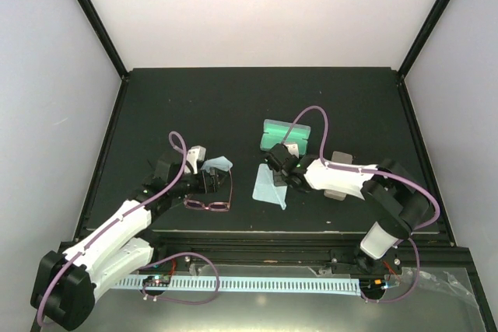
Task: Organize the sunglasses
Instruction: Adjust the glasses cleaning cloth at the center of the board.
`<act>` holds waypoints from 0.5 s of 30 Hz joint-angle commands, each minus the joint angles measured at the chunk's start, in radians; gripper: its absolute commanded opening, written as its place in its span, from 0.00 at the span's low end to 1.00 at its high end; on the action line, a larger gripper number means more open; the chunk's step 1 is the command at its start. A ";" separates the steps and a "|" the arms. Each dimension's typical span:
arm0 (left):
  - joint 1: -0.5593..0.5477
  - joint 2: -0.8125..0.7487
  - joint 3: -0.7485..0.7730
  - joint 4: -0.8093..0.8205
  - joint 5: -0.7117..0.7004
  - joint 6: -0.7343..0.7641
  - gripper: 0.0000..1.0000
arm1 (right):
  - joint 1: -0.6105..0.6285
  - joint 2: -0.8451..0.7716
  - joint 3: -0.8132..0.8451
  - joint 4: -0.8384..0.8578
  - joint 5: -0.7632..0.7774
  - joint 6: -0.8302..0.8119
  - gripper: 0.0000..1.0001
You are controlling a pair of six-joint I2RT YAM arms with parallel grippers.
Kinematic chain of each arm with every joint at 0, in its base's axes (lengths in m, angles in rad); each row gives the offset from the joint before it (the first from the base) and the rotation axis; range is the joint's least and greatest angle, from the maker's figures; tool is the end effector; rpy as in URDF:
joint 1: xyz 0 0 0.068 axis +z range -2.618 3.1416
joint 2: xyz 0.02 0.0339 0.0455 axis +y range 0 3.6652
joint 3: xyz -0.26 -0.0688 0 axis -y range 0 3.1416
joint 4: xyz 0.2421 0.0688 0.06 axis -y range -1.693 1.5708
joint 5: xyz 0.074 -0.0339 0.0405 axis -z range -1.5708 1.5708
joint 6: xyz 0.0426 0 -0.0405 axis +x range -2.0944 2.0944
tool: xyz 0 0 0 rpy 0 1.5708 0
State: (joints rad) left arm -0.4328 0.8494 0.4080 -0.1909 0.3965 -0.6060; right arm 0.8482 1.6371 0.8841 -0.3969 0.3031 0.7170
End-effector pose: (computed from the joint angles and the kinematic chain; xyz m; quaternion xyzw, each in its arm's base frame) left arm 0.1603 -0.0922 0.1926 0.0131 0.8789 -0.3726 0.2977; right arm 0.2091 0.2179 0.1465 -0.0319 0.9667 0.0409 0.2505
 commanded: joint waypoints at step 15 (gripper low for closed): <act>-0.012 0.016 0.008 0.036 0.021 -0.011 0.87 | -0.012 0.059 0.068 -0.146 0.294 0.041 0.12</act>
State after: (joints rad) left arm -0.4393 0.8597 0.4068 -0.1818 0.4053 -0.6071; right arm 0.8398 1.7157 0.9218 -0.5541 0.5655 0.7605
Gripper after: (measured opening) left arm 0.867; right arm 0.035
